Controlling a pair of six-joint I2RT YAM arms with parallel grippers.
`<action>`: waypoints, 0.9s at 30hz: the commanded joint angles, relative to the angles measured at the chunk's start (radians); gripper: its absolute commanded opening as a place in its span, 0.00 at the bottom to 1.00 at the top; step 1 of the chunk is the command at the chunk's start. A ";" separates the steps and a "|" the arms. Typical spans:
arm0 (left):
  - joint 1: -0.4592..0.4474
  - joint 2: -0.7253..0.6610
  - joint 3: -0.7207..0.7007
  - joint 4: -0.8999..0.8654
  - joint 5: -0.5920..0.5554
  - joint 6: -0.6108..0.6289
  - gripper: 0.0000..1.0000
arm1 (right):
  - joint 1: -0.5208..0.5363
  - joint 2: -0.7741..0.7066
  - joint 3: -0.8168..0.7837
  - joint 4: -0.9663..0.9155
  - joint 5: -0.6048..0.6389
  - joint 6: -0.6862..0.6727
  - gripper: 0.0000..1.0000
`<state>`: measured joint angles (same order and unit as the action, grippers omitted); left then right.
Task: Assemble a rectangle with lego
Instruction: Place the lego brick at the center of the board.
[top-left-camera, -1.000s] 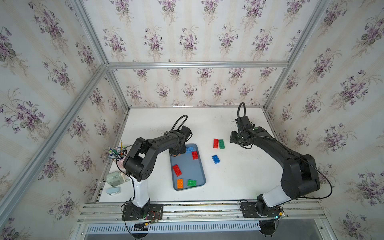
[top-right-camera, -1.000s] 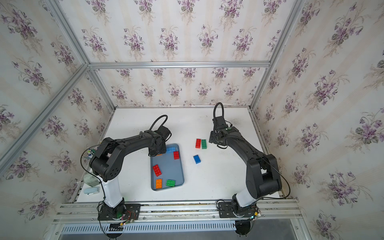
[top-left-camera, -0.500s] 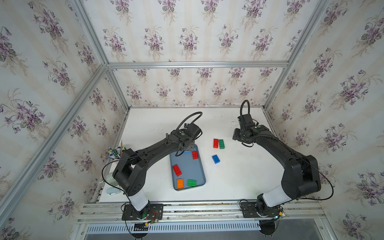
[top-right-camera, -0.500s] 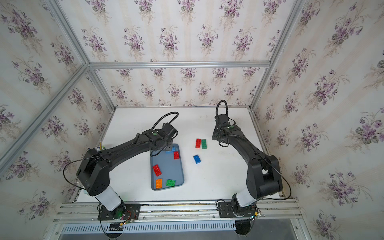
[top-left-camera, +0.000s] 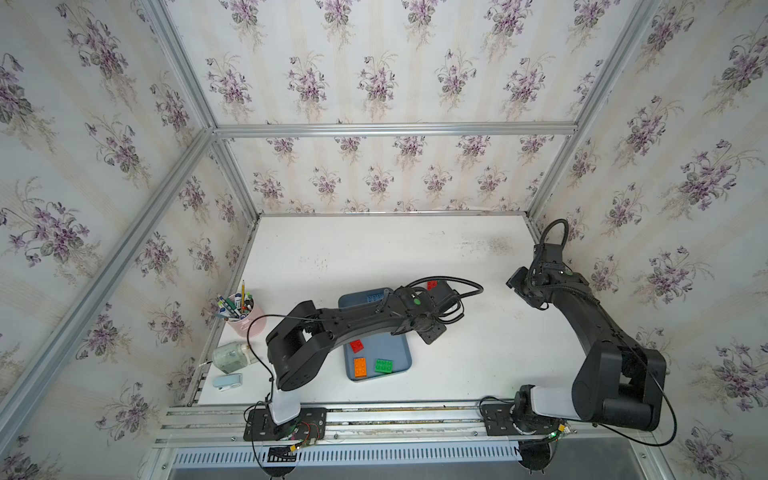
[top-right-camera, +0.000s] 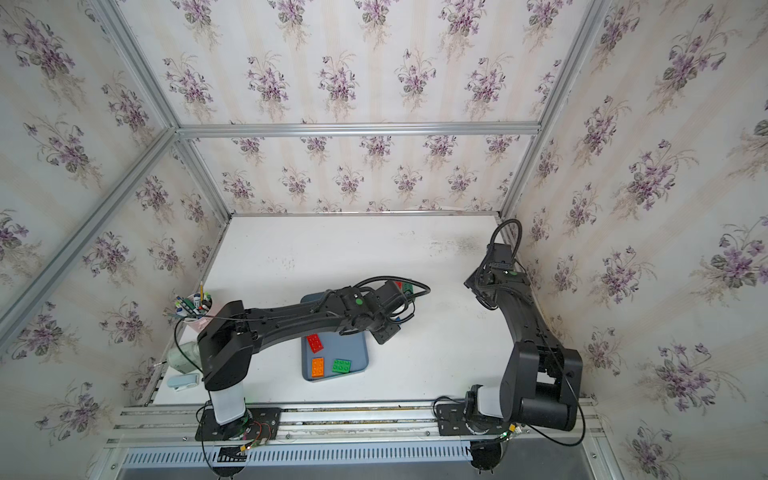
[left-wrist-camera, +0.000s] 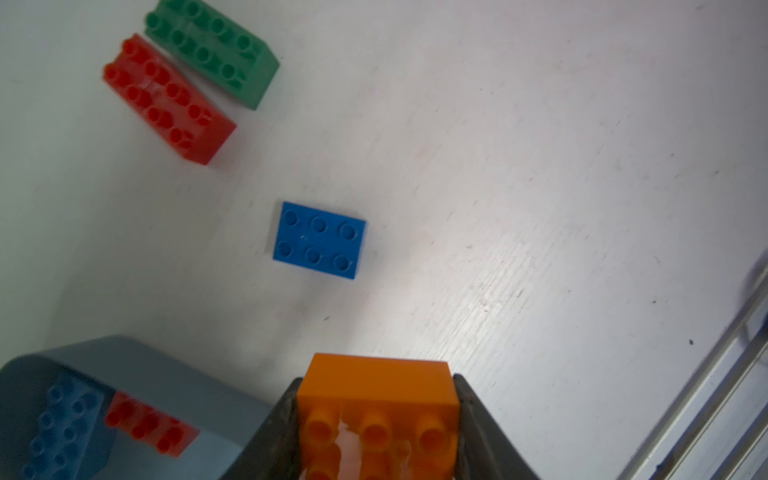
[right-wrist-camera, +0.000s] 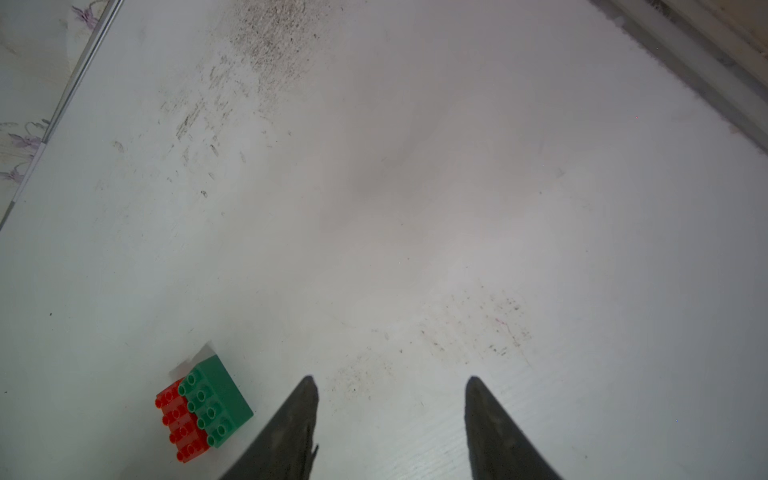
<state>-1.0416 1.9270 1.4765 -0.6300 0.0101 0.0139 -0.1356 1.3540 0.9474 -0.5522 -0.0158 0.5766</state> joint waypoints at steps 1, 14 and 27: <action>-0.016 0.073 0.064 -0.026 0.103 0.078 0.44 | -0.004 -0.015 0.002 0.019 -0.035 0.012 0.58; -0.031 0.226 0.151 0.012 0.027 0.061 0.51 | -0.018 -0.021 0.011 0.023 -0.041 0.001 0.57; -0.029 0.194 0.101 0.075 -0.097 0.043 0.86 | -0.021 -0.017 0.003 0.034 -0.064 -0.010 0.59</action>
<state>-1.0718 2.1490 1.5898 -0.5915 -0.0471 0.0624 -0.1566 1.3361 0.9508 -0.5362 -0.0685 0.5724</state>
